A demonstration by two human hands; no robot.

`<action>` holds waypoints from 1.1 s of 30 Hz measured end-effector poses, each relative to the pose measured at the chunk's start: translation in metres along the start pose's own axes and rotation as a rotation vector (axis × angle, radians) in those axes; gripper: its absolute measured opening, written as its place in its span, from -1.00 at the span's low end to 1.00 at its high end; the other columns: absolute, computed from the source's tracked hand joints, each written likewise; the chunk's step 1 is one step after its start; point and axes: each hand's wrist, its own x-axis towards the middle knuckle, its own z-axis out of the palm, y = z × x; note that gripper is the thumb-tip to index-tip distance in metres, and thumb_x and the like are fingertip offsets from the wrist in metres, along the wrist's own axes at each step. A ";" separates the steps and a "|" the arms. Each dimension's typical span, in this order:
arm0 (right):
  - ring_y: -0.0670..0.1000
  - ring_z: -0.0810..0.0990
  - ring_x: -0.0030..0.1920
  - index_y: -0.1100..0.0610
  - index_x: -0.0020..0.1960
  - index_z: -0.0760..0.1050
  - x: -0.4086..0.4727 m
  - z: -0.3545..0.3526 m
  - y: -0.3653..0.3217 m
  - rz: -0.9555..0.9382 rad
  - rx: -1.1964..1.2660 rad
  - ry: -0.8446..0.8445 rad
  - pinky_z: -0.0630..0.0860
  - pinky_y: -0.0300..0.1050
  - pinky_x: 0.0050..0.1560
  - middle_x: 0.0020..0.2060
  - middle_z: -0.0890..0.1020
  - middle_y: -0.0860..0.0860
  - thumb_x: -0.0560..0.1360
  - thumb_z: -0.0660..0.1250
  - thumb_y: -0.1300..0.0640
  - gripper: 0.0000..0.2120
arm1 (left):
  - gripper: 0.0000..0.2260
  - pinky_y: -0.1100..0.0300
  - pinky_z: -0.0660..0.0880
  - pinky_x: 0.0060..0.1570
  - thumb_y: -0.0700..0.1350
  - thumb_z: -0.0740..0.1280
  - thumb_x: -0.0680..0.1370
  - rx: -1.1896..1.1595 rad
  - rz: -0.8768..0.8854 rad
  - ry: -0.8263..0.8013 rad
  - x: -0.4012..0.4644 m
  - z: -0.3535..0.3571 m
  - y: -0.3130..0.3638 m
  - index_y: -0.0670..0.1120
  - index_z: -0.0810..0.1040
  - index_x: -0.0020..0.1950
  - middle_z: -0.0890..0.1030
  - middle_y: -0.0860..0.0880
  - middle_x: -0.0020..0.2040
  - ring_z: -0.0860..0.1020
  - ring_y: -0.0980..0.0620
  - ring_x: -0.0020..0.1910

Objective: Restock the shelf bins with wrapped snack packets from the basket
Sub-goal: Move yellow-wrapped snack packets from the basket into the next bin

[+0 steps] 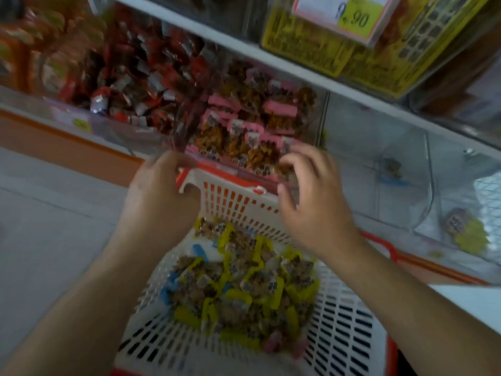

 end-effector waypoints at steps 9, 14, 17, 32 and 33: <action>0.19 0.46 0.39 0.06 0.57 0.32 -0.161 0.062 0.023 0.293 -0.156 -1.135 0.56 0.07 0.20 0.41 0.42 0.10 0.58 0.43 0.21 -0.39 | -0.72 -0.25 0.50 0.15 -0.24 0.24 0.54 0.338 -0.223 -0.306 -0.027 0.014 -0.034 -0.07 0.20 0.16 0.43 -0.25 0.16 0.48 -0.38 0.18; 0.26 0.46 0.37 -0.02 0.37 0.49 -0.212 0.084 0.037 0.203 -0.393 -1.240 0.56 0.20 0.26 0.36 0.38 0.11 0.57 0.46 0.06 -0.61 | -0.67 -0.20 0.46 0.07 -0.29 0.23 0.52 0.345 -0.199 -0.285 -0.031 0.017 -0.035 -0.03 0.17 0.14 0.39 -0.21 0.13 0.45 -0.32 0.19; 0.21 0.55 0.21 -0.03 0.27 0.54 -0.220 0.090 0.034 0.201 -0.414 -1.215 0.61 0.14 0.15 0.33 0.42 0.12 0.65 0.39 0.03 -0.79 | -0.66 -0.22 0.46 0.11 -0.28 0.24 0.52 0.338 -0.215 -0.290 -0.029 0.020 -0.037 -0.03 0.19 0.18 0.38 -0.20 0.18 0.41 -0.32 0.23; -0.10 0.69 0.02 -0.21 0.10 0.61 -0.119 0.019 0.016 0.511 0.445 -0.895 0.64 -0.07 0.01 0.05 0.66 -0.19 0.59 0.48 0.06 -0.82 | -0.62 0.13 0.51 0.21 -0.15 0.34 0.56 0.197 0.073 -0.054 -0.030 0.020 -0.014 -0.05 0.41 0.38 0.46 -0.09 0.32 0.44 -0.13 0.32; -0.13 0.67 0.05 -0.25 0.14 0.61 -0.105 0.006 0.015 0.489 0.475 -0.850 0.63 -0.07 0.07 0.05 0.65 -0.21 0.57 0.52 0.03 -0.77 | -0.72 0.31 0.55 0.00 -0.11 0.34 0.60 0.107 0.104 -0.100 -0.033 0.020 -0.008 0.01 0.48 0.31 0.57 0.00 0.21 0.56 -0.02 0.19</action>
